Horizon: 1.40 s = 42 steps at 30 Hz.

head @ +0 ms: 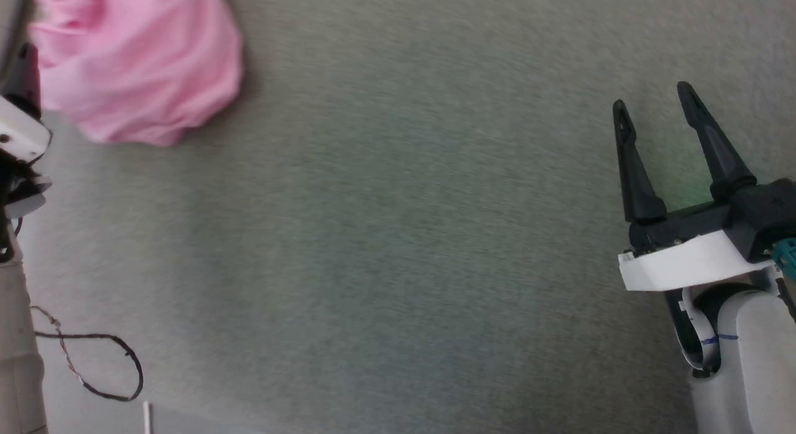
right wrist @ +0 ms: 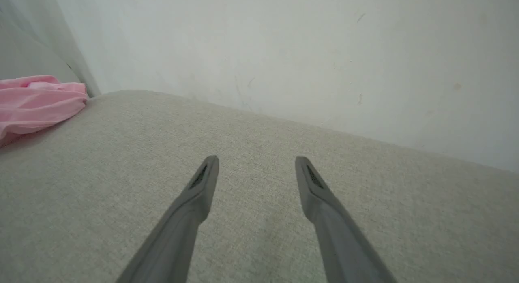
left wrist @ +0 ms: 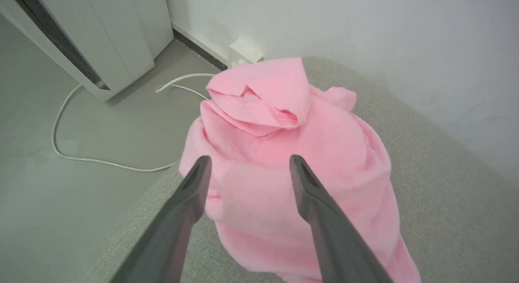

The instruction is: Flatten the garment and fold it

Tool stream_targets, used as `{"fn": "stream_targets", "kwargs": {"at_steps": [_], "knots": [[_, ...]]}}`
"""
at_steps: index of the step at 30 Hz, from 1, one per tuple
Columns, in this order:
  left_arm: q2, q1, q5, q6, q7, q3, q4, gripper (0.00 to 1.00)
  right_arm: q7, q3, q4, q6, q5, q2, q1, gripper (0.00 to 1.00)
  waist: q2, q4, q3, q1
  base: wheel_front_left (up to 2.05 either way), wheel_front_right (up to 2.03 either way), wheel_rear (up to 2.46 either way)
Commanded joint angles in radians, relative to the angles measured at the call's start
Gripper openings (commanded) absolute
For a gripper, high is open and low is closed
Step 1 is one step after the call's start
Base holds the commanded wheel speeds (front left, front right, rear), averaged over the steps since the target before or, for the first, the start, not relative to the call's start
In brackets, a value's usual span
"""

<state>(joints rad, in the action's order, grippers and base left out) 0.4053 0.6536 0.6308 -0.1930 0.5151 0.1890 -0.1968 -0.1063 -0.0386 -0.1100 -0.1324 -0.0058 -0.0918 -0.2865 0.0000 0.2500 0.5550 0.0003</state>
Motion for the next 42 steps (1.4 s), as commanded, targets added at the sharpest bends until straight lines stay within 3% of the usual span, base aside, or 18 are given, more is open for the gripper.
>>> {"fn": "stream_targets", "kwargs": {"at_steps": [1, 9, 11, 12, 15, 18, 26, 33, 42], "knots": [[0.004, 0.006, 0.011, -0.013, 0.021, 0.007, -0.005, 1.00, -0.007, 0.000, 0.003, 0.002, 0.008, 0.000, -0.014, 1.00, 0.0000, -0.158, 0.159, -0.0003, 0.00, 0.00, 0.00], [-0.003, -0.056, 0.058, -0.081, 0.193, 0.006, -0.023, 1.00, -0.030, 0.001, 0.034, 0.002, 0.010, 0.002, -0.013, 1.00, 0.0000, -0.162, 0.136, -0.0003, 0.00, 0.00, 0.00], [0.004, -0.074, 0.048, -0.089, 0.211, -0.005, -0.012, 0.17, -0.036, -0.004, 0.045, 0.002, 0.012, 0.003, -0.013, 1.00, 0.0000, -0.157, 0.106, -0.0003, 0.00, 0.00, 0.00], [0.009, -0.079, 0.039, -0.091, 0.200, -0.004, -0.003, 0.00, -0.036, -0.007, 0.051, 0.002, 0.015, 0.004, -0.013, 1.00, 0.0000, -0.154, 0.090, -0.0003, 0.00, 0.00, 0.00], [0.025, -0.073, -0.004, -0.092, 0.102, 0.010, 0.020, 0.00, -0.042, -0.015, 0.074, 0.002, 0.019, 0.009, -0.007, 1.00, 0.0000, -0.150, 0.025, -0.0003, 0.00, 0.00, 0.00], [0.057, -0.055, -0.091, -0.088, -0.067, 0.014, 0.042, 0.00, -0.053, -0.012, 0.103, 0.002, 0.024, 0.015, 0.011, 1.00, 0.0000, -0.149, -0.063, -0.0003, 0.00, 0.00, 0.00], [0.077, 0.054, -0.237, 0.000, -0.411, -0.088, 0.041, 0.00, -0.056, 0.028, 0.154, 0.002, 0.028, 0.032, 0.091, 1.00, 0.0000, -0.177, -0.300, -0.0003, 0.00, 0.00, 0.00], [-0.014, 0.151, -0.265, 0.083, -0.501, -0.244, 0.053, 0.00, -0.043, 0.056, 0.155, 0.002, 0.034, 0.040, 0.166, 1.00, 0.0000, -0.250, -0.433, -0.0003, 0.00, 0.00, 0.00], [-0.224, 0.153, -0.222, 0.146, -0.481, -0.448, 0.082, 0.00, -0.023, 0.050, 0.134, 0.002, 0.072, 0.041, 0.212, 1.00, 0.0000, -0.381, -0.478, -0.0003, 0.00, 0.00, 0.00]]}}
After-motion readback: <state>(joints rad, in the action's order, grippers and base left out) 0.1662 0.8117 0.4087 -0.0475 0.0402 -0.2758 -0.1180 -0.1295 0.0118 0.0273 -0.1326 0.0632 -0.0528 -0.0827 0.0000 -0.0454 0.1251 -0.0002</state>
